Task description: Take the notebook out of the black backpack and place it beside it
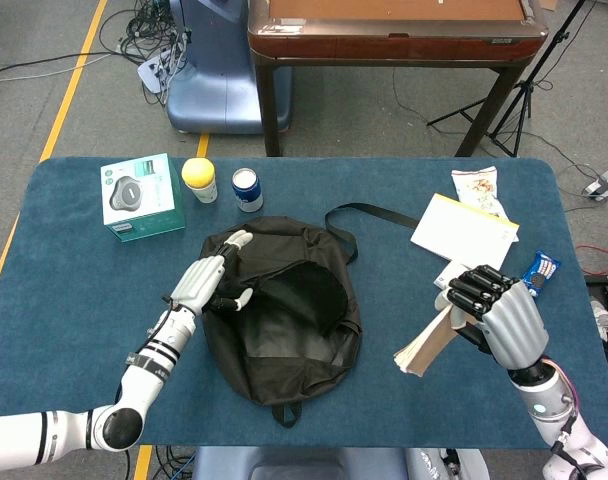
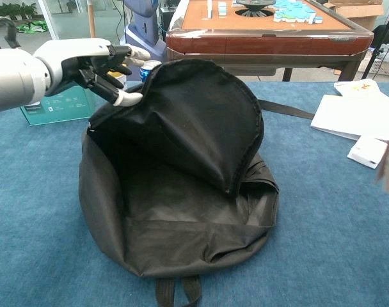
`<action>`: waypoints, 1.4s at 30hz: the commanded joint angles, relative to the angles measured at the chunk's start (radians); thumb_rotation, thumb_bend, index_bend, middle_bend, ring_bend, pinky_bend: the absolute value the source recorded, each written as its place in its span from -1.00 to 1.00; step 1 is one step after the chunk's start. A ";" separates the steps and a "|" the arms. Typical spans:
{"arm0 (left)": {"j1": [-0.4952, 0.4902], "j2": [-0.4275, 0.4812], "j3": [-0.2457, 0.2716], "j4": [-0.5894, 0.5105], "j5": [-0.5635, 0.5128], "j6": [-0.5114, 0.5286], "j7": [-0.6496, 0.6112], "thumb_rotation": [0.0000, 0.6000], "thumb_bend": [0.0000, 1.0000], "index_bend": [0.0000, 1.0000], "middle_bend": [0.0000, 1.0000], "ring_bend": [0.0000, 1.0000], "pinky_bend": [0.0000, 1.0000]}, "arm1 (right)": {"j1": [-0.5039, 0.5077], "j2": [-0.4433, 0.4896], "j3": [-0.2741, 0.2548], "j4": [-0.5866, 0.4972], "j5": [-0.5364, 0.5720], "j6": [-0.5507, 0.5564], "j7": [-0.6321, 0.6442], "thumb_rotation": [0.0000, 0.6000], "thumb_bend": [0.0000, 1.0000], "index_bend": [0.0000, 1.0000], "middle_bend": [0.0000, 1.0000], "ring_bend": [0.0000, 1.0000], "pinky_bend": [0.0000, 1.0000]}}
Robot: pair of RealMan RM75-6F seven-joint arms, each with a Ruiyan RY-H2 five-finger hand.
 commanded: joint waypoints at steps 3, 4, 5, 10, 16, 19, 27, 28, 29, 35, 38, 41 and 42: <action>0.034 0.076 0.008 -0.064 0.034 -0.005 -0.036 1.00 -0.52 -1.00 -1.00 -1.00 -0.85 | -0.028 0.014 0.005 0.014 0.021 -0.004 0.026 1.00 0.47 0.92 0.33 0.18 0.22; 0.039 0.092 0.009 -0.075 0.041 -0.008 -0.041 1.00 -0.53 -1.00 -1.00 -1.00 -0.85 | -0.033 0.018 0.005 0.015 0.021 -0.004 0.028 1.00 0.47 0.92 0.33 0.18 0.22; 0.045 0.107 0.011 -0.087 0.048 -0.010 -0.047 1.00 -0.55 -1.00 -1.00 -1.00 -0.85 | -0.037 0.022 0.005 0.015 0.021 -0.004 0.029 1.00 0.47 0.92 0.33 0.18 0.22; 0.086 0.199 0.032 -0.150 0.091 -0.010 -0.070 1.00 -0.56 -1.00 -1.00 -1.00 -0.85 | -0.067 0.047 0.000 0.000 0.037 -0.014 0.045 1.00 0.47 0.92 0.33 0.18 0.22; 0.123 0.282 0.056 -0.169 0.100 -0.011 -0.095 1.00 -0.56 -1.00 -1.00 -1.00 -0.85 | -0.079 0.044 -0.017 0.002 0.046 -0.071 0.058 1.00 0.47 0.92 0.33 0.18 0.22; 0.137 0.299 0.057 -0.164 0.104 -0.002 -0.115 1.00 -0.56 -1.00 -1.00 -1.00 -0.85 | -0.067 0.030 -0.018 0.001 0.062 -0.127 0.070 1.00 0.47 0.92 0.33 0.18 0.22; 0.169 0.313 0.076 -0.158 0.158 0.051 -0.117 1.00 -0.56 -1.00 -1.00 -1.00 -0.85 | 0.010 -0.037 0.020 0.037 0.130 -0.306 0.086 1.00 0.47 0.92 0.32 0.18 0.22; 0.172 0.313 0.079 -0.157 0.164 0.055 -0.114 1.00 -0.56 -1.00 -1.00 -1.00 -0.85 | 0.020 -0.047 0.027 0.045 0.144 -0.328 0.085 1.00 0.47 0.92 0.32 0.18 0.22; 0.174 0.313 0.082 -0.156 0.169 0.061 -0.111 1.00 -0.56 -1.00 -1.00 -1.00 -0.85 | 0.029 -0.057 0.033 0.053 0.158 -0.351 0.085 1.00 0.47 0.92 0.32 0.18 0.22; 0.190 0.307 0.099 -0.144 0.201 0.092 -0.093 1.00 -0.56 -1.00 -1.00 -1.00 -0.85 | 0.096 -0.124 0.072 0.119 0.249 -0.501 0.077 1.00 0.47 0.90 0.21 0.10 0.22; 0.196 0.298 0.104 -0.131 0.215 0.106 -0.087 1.00 -0.56 -1.00 -1.00 -1.00 -0.85 | 0.133 -0.149 0.089 0.146 0.296 -0.585 0.047 1.00 0.47 0.64 -0.01 -0.14 0.17; 0.200 0.292 0.107 -0.116 0.224 0.116 -0.083 1.00 -0.56 -1.00 -1.00 -1.00 -0.86 | 0.159 -0.168 0.105 0.164 0.341 -0.646 0.011 1.00 0.46 0.10 -0.28 -0.45 -0.03; 0.202 0.290 0.108 -0.109 0.227 0.120 -0.082 1.00 -0.56 -1.00 -1.00 -1.00 -0.86 | 0.169 -0.172 0.110 0.168 0.367 -0.677 -0.010 1.00 0.46 -0.08 -0.37 -0.55 -0.12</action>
